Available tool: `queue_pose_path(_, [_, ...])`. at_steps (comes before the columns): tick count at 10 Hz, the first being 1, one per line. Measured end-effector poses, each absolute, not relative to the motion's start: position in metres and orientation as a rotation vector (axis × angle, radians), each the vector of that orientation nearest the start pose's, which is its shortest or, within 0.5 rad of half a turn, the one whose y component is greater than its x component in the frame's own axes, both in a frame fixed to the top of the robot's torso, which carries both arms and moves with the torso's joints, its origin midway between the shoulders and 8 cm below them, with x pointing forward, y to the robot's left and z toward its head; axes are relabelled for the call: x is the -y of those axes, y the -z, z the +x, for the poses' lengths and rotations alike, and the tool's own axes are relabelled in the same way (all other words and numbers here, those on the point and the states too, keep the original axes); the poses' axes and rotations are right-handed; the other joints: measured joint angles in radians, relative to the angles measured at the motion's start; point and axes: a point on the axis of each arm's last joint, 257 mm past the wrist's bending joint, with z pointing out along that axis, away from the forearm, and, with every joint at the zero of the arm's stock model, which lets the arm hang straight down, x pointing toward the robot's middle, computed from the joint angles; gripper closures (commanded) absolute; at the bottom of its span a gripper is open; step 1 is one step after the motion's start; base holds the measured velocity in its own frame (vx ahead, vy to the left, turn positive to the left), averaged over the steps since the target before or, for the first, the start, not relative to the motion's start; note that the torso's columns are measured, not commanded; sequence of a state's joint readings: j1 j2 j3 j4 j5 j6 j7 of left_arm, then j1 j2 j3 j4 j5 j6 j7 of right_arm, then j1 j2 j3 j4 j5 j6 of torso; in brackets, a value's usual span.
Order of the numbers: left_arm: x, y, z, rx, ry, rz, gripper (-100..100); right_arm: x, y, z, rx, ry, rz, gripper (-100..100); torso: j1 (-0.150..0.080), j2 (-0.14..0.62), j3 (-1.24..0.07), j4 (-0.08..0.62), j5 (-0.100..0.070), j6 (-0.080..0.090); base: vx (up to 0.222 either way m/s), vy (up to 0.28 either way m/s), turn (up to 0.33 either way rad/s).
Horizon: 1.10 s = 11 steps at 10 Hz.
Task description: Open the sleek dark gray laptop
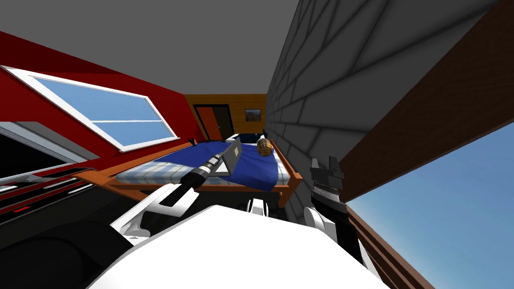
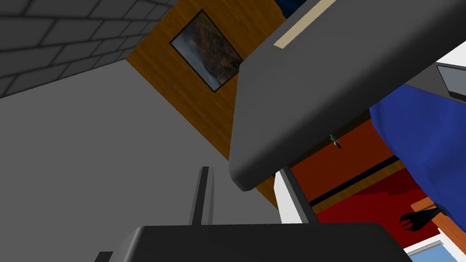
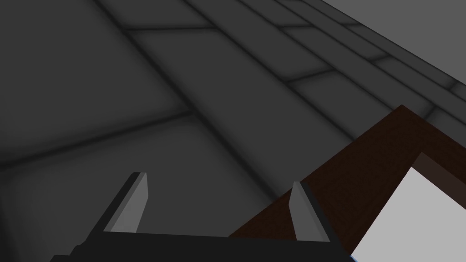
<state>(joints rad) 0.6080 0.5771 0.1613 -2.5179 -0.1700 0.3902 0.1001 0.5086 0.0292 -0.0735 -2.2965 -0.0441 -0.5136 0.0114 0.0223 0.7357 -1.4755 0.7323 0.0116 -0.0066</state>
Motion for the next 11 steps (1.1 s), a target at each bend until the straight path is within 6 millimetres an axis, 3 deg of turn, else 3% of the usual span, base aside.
queue_pose_path(8, [-0.353,0.082,0.393,-1.319,0.821,-0.917,100,0.311,-0.033,0.331,-0.543,-1.245,0.672,0,-0.027,-0.005,-0.004,0.0,-0.01,0.01,-0.028,0.086,0.024])
queue_pose_path(11, [-0.354,0.095,0.404,-1.274,0.89,-0.978,100,0.311,-0.033,0.331,-0.543,-1.245,0.672,0,-0.023,-0.001,-0.001,0.0,-0.007,0.01,-0.043,0.09,-0.004])
